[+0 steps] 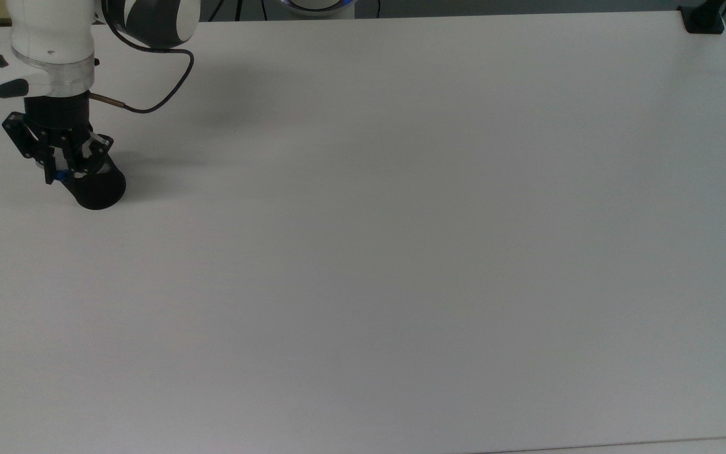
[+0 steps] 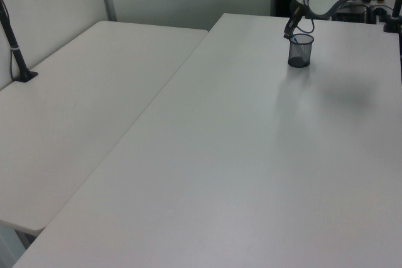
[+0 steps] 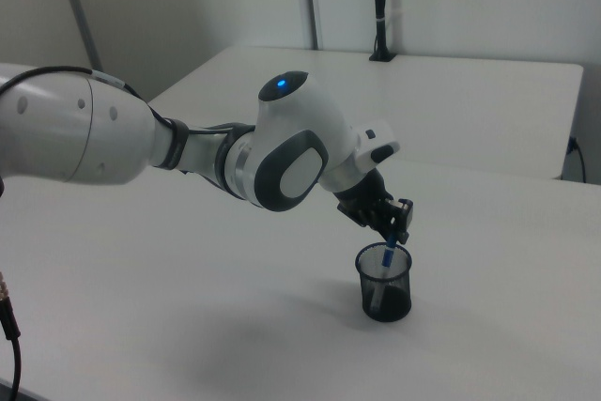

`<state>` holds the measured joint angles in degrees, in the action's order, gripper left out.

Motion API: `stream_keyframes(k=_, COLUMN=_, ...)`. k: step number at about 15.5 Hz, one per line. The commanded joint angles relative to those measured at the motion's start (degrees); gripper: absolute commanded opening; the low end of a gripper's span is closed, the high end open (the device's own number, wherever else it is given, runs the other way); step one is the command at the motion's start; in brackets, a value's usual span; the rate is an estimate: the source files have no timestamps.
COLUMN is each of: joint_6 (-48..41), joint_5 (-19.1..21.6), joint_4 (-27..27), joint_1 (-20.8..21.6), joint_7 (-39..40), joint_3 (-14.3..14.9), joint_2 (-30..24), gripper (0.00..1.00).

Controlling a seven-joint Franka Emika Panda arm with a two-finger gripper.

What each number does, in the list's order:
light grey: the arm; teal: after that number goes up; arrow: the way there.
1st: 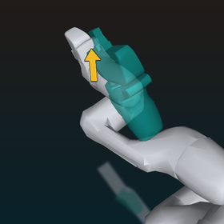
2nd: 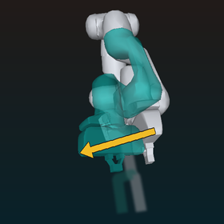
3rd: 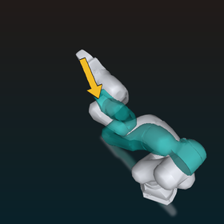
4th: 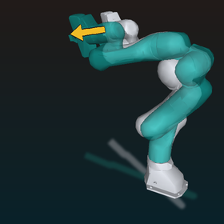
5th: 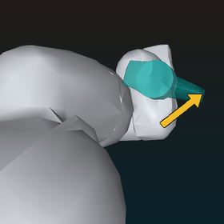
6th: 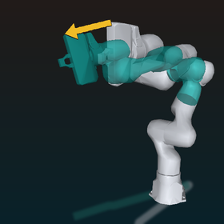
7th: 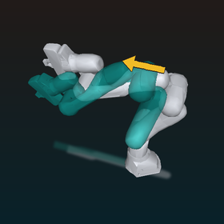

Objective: Remove the marker
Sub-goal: 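Close the gripper on the blue-capped marker inside the cup, then lift the marker straight up out of the mesh cup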

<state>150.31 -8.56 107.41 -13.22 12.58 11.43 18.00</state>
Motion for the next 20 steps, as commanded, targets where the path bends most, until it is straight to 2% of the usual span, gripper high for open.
stream_keyframes(k=1, joint_6=2.2, joint_5=-0.1, joint_4=1.3, joint_1=0.3, joint_7=-2.3, joint_3=0.4, joint_2=-0.6, gripper=0.02)
stream_keyframes(k=7, joint_6=-0.1, joint_5=-0.1, joint_4=0.9, joint_1=0.3, joint_7=-3.6, joint_3=0.4, joint_2=-3.6, gripper=0.01)
stream_keyframes(k=9, joint_6=-4.3, joint_5=1.2, joint_4=-0.1, joint_1=0.4, joint_7=-5.0, joint_3=0.3, joint_2=-6.3, gripper=0.01)
stream_keyframes(k=11, joint_6=-8.8, joint_5=4.5, joint_4=-1.2, joint_1=0.9, joint_7=-5.0, joint_3=0.3, joint_2=-10.1, gripper=0.01)
stream_keyframes(k=15, joint_6=-20.1, joint_5=6.8, joint_4=-4.9, joint_1=1.4, joint_7=-5.0, joint_3=-0.3, joint_2=-17.0, gripper=0.01)
stream_keyframes(k=17, joint_6=-26.6, joint_5=7.2, joint_4=-7.1, joint_1=3.0, joint_7=-5.1, joint_3=-1.8, joint_2=-17.8, gripper=0.01)
stream_keyframes(k=20, joint_6=-33.0, joint_5=7.2, joint_4=-6.8, joint_1=4.5, joint_7=-5.2, joint_3=-5.3, joint_2=-16.5, gripper=0.02)
